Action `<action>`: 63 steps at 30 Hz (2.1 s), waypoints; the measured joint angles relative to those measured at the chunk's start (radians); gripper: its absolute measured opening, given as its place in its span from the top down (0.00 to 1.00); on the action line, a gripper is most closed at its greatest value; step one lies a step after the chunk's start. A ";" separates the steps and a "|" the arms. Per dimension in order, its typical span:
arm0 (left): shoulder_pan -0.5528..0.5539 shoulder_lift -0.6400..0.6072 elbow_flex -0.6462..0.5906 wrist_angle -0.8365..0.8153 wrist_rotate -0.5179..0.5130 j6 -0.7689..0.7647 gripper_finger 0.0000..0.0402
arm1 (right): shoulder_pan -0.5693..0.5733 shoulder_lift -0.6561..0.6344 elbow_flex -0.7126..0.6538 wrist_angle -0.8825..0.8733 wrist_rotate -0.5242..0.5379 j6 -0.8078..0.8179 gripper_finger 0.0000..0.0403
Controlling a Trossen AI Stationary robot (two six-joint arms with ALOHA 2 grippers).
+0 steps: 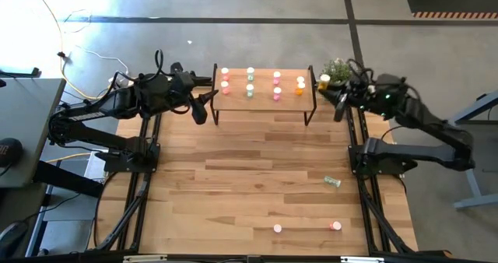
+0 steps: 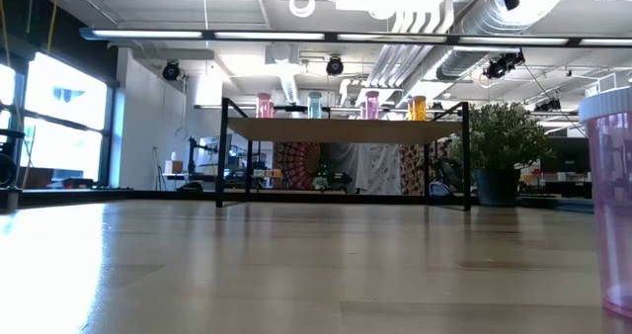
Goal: Pick and place medicine bottles onto shelf by color
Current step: Put the yellow pill bottle on the shelf aligned with the other yellow pill bottles
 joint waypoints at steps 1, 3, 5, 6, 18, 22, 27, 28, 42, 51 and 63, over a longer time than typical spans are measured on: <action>0.000 0.000 0.000 0.000 0.000 0.000 0.49 | 0.016 -0.006 -0.031 0.025 0.023 0.003 0.83; 0.000 0.000 0.000 0.000 0.000 0.000 0.49 | 0.055 -0.008 -0.088 0.079 0.077 0.012 0.83; 0.000 0.000 0.000 -0.001 0.000 0.000 0.49 | 0.097 -0.012 -0.141 0.131 0.133 0.029 0.83; 0.000 0.000 0.000 -0.001 0.000 0.005 0.49 | 0.118 -0.013 -0.164 0.157 0.165 0.031 0.83; -0.002 0.000 0.000 -0.001 0.060 0.027 0.49 | 0.356 0.019 -0.421 0.484 0.540 0.048 0.83; -0.001 0.000 0.000 -0.001 0.060 0.027 0.49 | 0.414 0.084 -0.459 0.542 0.651 0.032 0.83; -0.001 0.000 0.000 -0.001 0.061 0.027 0.49 | 0.474 0.190 -0.462 0.611 0.827 0.029 0.83; -0.001 0.000 0.000 -0.001 0.061 0.027 0.49 | 0.484 0.217 -0.462 0.630 0.861 0.029 0.83; -0.001 0.000 0.000 0.000 0.086 0.079 0.49 | 0.525 0.569 -0.462 0.925 1.174 0.100 0.83; -0.001 0.000 0.000 0.001 0.087 0.082 0.49 | 0.501 0.681 -0.460 1.003 1.227 0.163 0.83; -0.001 0.000 0.000 0.001 0.087 0.113 0.49 | 0.424 0.743 -0.459 1.011 1.214 0.209 0.83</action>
